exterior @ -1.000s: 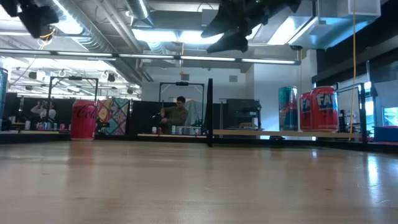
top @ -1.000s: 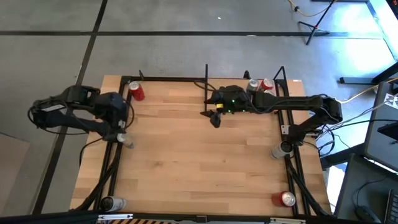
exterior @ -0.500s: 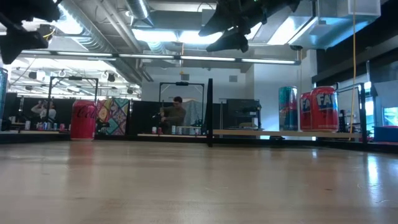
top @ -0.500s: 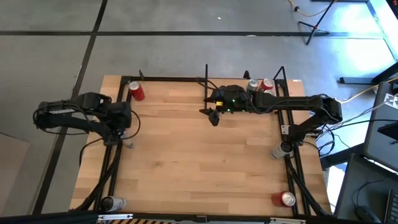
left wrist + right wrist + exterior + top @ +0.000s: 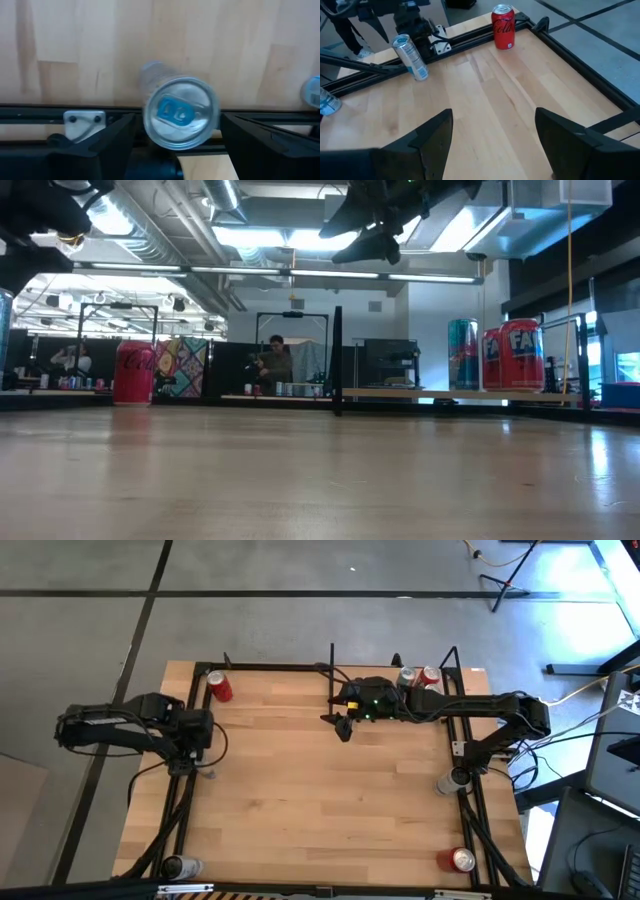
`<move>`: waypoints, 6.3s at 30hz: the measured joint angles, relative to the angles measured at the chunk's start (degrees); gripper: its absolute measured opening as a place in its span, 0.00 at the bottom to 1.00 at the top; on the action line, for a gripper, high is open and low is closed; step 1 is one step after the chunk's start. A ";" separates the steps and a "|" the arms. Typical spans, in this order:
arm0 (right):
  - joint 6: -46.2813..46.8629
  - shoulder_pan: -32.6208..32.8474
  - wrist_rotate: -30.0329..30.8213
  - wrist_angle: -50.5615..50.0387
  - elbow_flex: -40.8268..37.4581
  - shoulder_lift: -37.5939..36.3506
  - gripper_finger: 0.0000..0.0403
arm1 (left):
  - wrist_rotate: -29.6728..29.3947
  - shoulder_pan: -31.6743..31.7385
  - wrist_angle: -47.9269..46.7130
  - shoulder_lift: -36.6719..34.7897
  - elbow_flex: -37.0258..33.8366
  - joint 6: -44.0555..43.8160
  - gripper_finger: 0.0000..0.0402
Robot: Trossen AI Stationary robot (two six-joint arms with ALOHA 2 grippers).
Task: Place canned beverage on shelf
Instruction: Put the blue soda can on the shelf aligned with the other blue soda can
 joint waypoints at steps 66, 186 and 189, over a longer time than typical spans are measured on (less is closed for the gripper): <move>-0.04 18.85 -0.29 -26.26 -16.68 -26.16 0.67 | -7.99 -11.06 23.18 68.41 55.43 -27.66 0.49; 2.70 16.65 6.91 -39.83 20.29 7.57 0.50 | -25.39 -43.15 35.76 16.94 14.76 -39.39 0.69; -0.32 13.61 7.10 -45.20 20.35 2.86 0.50 | -25.39 -43.15 38.55 16.94 14.76 -39.24 0.69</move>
